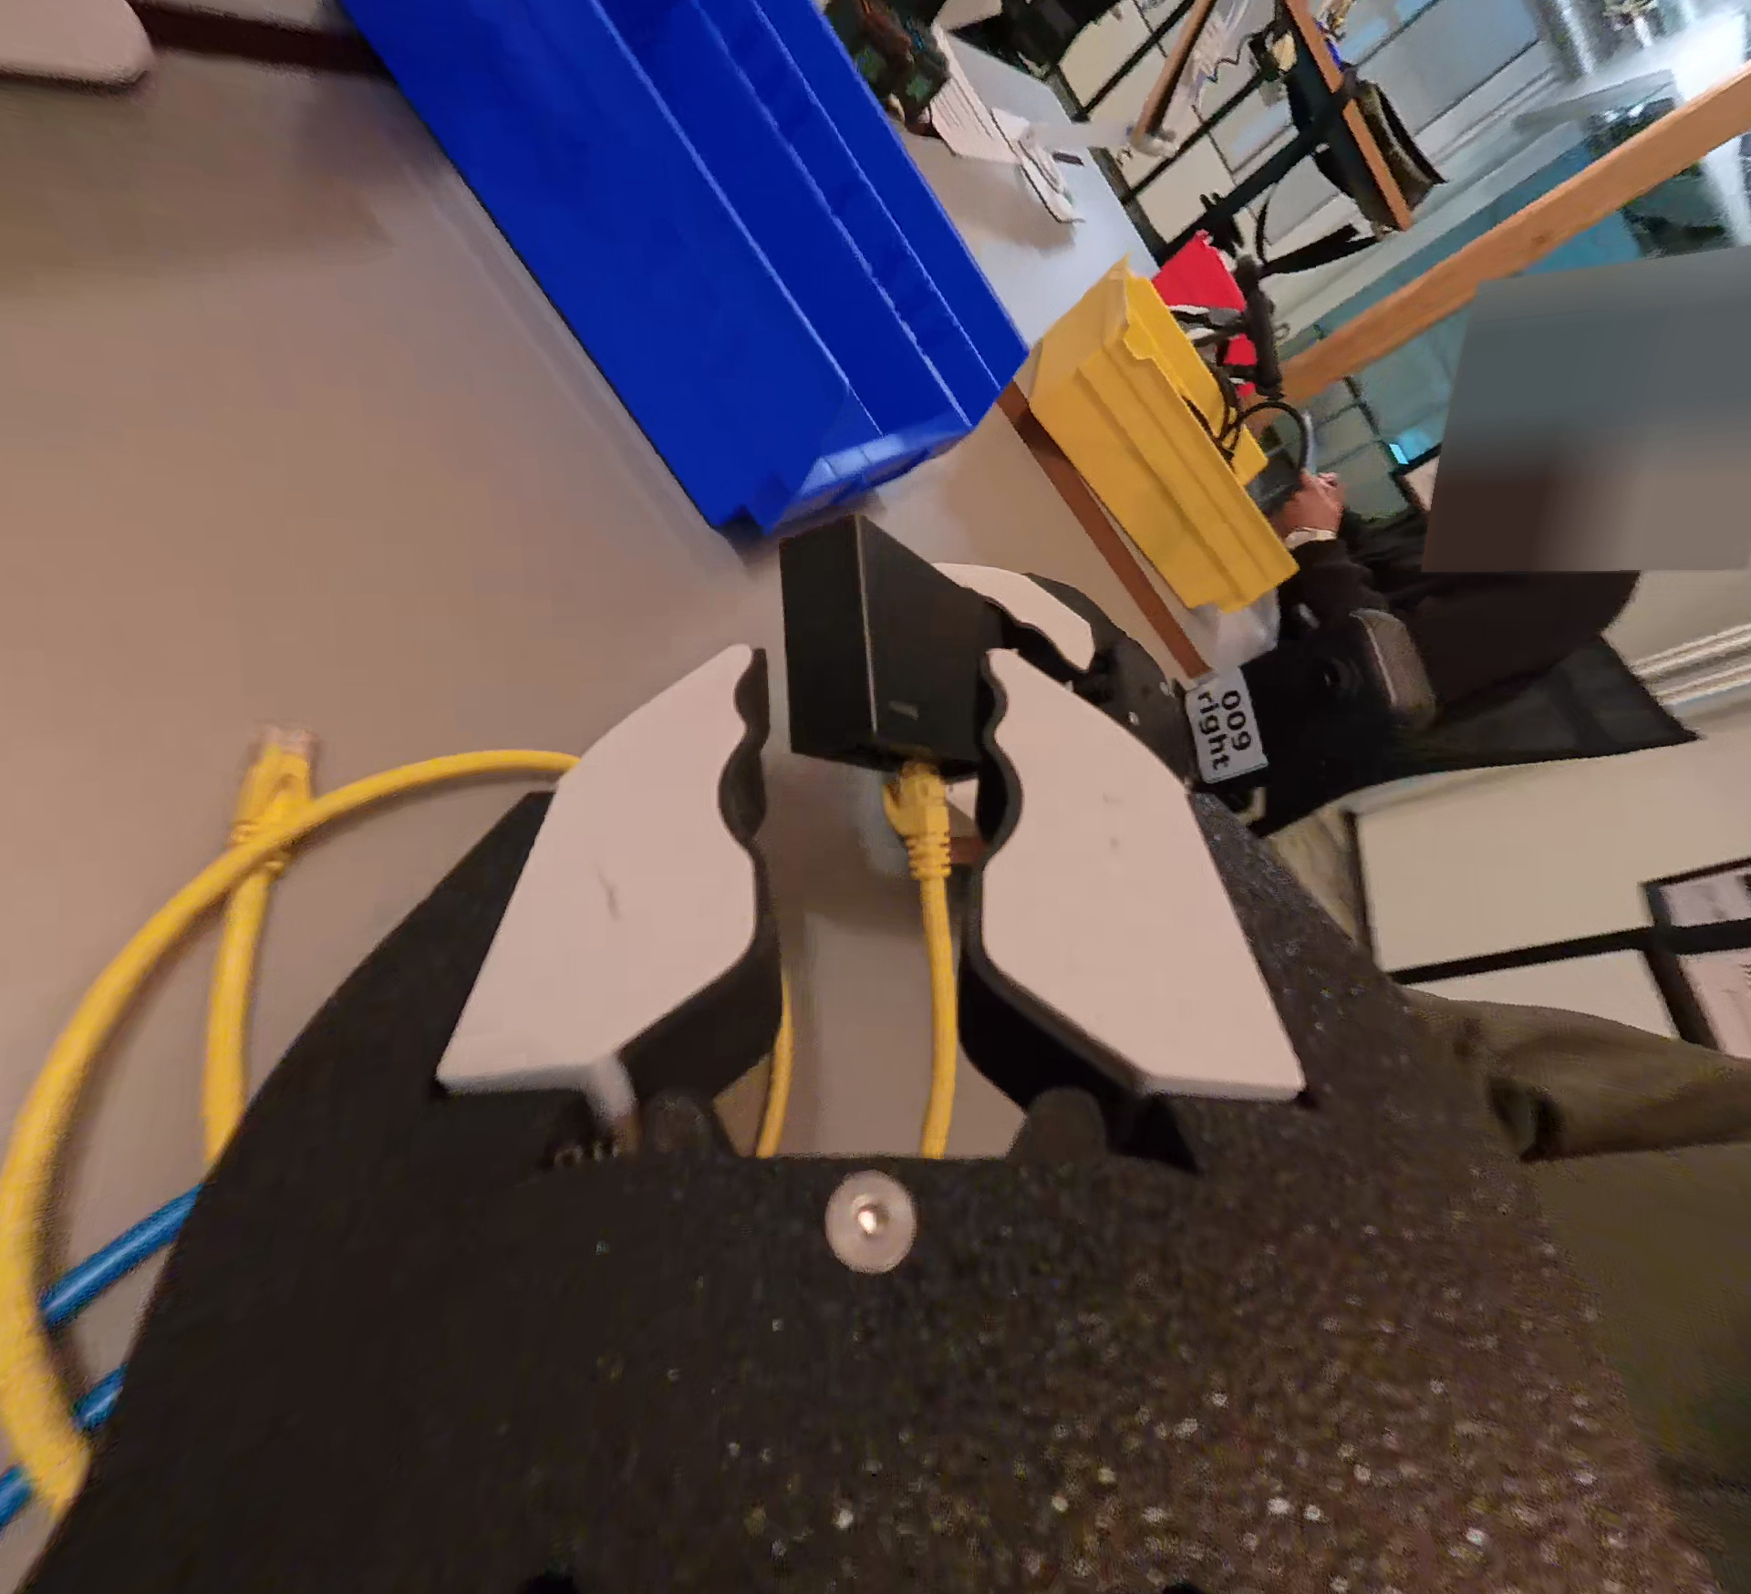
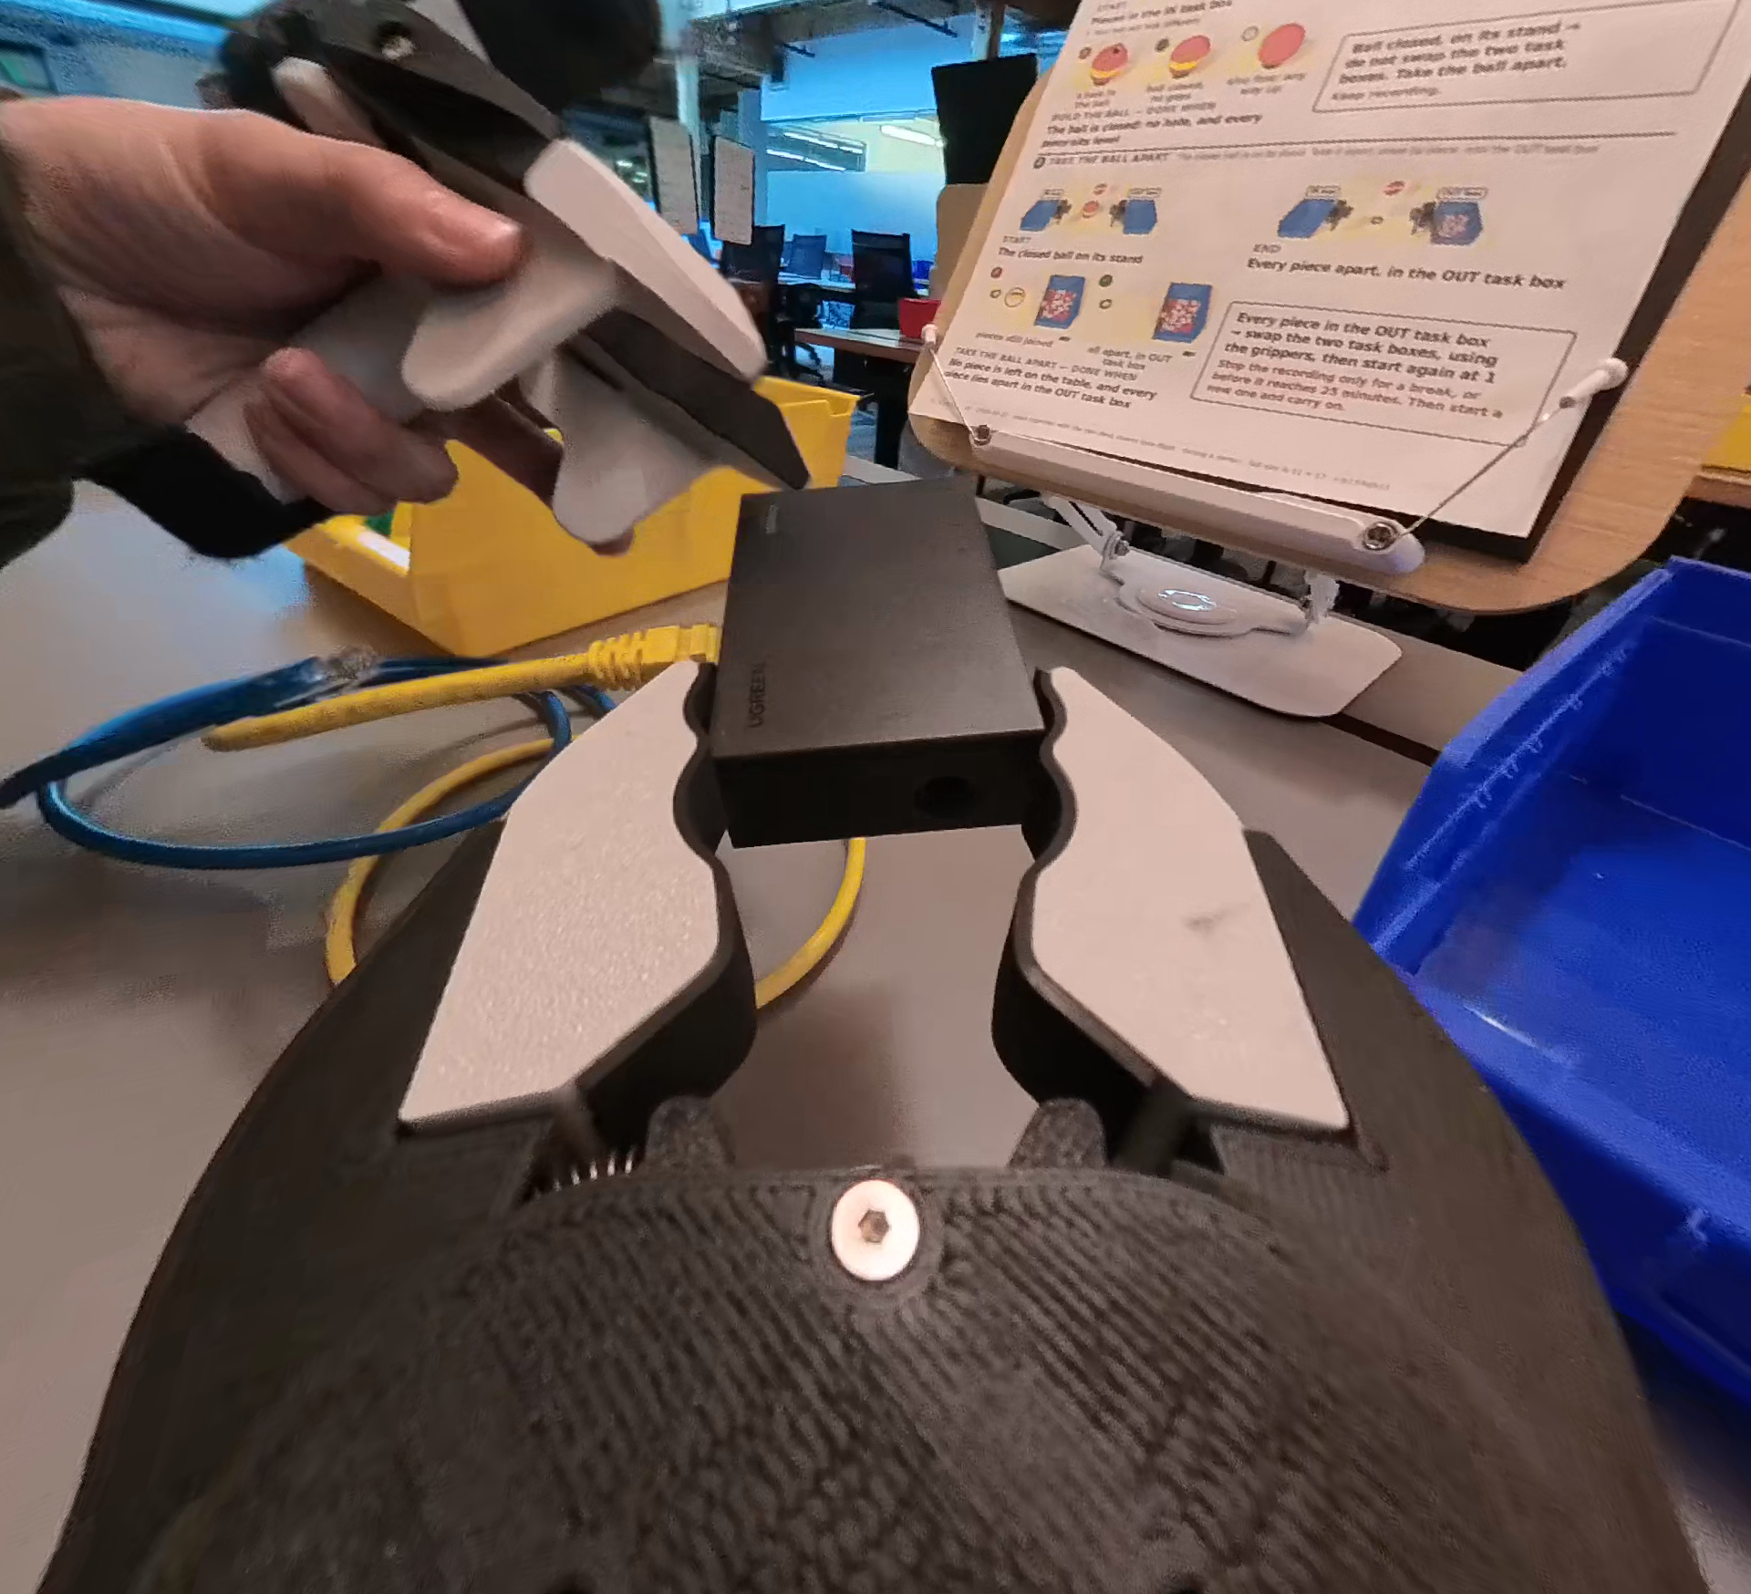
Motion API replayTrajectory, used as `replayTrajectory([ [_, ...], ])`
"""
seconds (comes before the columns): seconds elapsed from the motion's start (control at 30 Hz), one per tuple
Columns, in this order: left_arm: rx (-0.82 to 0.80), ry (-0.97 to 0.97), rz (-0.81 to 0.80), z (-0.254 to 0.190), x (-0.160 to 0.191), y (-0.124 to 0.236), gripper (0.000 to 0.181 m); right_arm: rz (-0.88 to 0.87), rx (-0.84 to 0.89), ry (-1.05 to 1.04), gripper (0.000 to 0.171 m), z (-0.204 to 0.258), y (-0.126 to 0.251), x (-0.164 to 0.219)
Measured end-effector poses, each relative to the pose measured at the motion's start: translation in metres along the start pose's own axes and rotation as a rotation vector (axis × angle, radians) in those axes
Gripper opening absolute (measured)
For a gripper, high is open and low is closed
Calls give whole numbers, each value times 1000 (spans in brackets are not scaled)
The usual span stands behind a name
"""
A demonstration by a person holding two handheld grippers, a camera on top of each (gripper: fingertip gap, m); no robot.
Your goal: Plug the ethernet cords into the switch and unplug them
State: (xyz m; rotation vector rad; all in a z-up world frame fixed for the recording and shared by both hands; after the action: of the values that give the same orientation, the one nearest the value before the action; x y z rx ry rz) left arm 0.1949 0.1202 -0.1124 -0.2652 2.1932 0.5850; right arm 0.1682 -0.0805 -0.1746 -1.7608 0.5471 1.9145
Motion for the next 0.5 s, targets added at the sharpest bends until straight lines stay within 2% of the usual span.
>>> replayTrajectory([
  [0.1,-61,-74,-18,-3,-2,14,41,1,-5,-33,63,-4,0,0],
  [0.4,-214,-245,138,-9,29,38,42,15,26,-26,63,-4,-1,0],
  [0.5,-270,-313,158,-21,39,51,48,3,50,-46,63,-7,0,-1],
])
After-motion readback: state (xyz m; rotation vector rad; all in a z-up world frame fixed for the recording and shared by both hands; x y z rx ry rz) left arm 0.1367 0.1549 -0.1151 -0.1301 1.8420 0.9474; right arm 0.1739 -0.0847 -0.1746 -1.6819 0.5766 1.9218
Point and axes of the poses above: each gripper's, where its closed fingertips meet, y back along the fingers, x out of its underside, z = x × y across the jaws, the point moved 9 cm from there along y, back along the fingers, and after that the axes turned 10 degrees about -y, right-handed, at the moved point
